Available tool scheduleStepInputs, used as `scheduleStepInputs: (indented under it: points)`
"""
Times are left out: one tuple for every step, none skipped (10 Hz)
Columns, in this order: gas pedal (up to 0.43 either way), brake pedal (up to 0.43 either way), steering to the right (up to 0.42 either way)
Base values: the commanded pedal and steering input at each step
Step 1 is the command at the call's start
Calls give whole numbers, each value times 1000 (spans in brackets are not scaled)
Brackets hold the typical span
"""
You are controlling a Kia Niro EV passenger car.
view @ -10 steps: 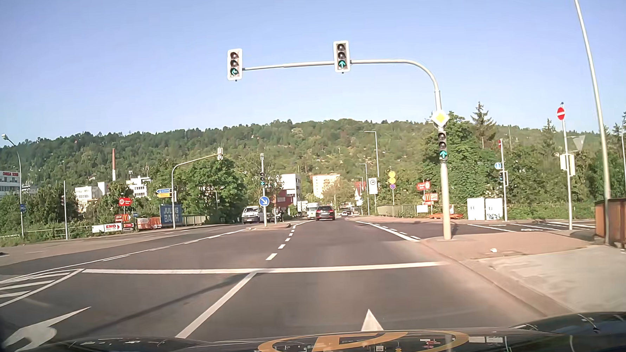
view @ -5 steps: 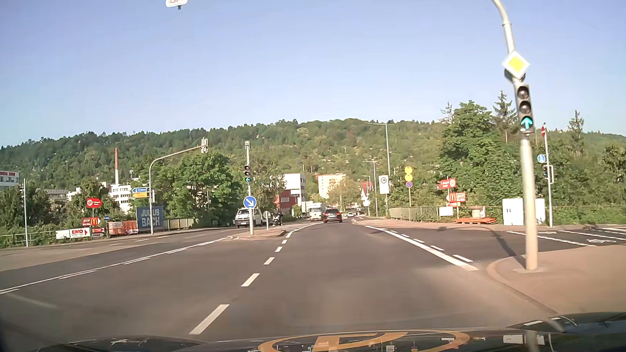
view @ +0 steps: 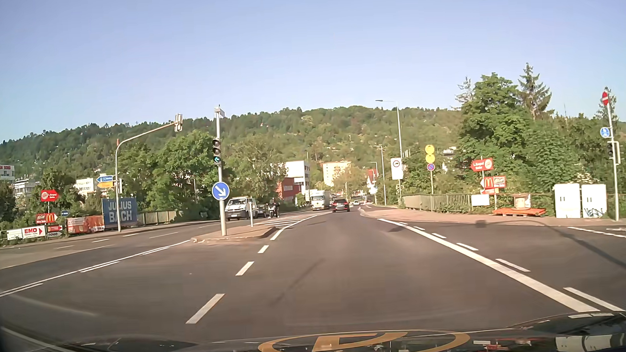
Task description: Follow the waypoints while adhering to traffic rules and regulations
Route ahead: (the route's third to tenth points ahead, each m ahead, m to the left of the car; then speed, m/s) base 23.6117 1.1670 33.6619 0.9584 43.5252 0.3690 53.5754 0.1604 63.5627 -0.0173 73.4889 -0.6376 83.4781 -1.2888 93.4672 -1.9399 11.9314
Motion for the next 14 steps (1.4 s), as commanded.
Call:
scheduleStepInputs:
  points:
    - [169, 0, -12]
    - [169, 0, -12]
    - [169, 0, -12]
    - [157, 0, -12]
    - [157, 0, -12]
    - [150, 0, -12]
    - [150, 0, -12]
    - [150, 0, -12]
    - [138, 0, -11]
    - [138, 0, -5]
    - [138, 0, 1]
    - [138, 0, 3]
    - [138, 0, 4]
    - [138, 0, 5]
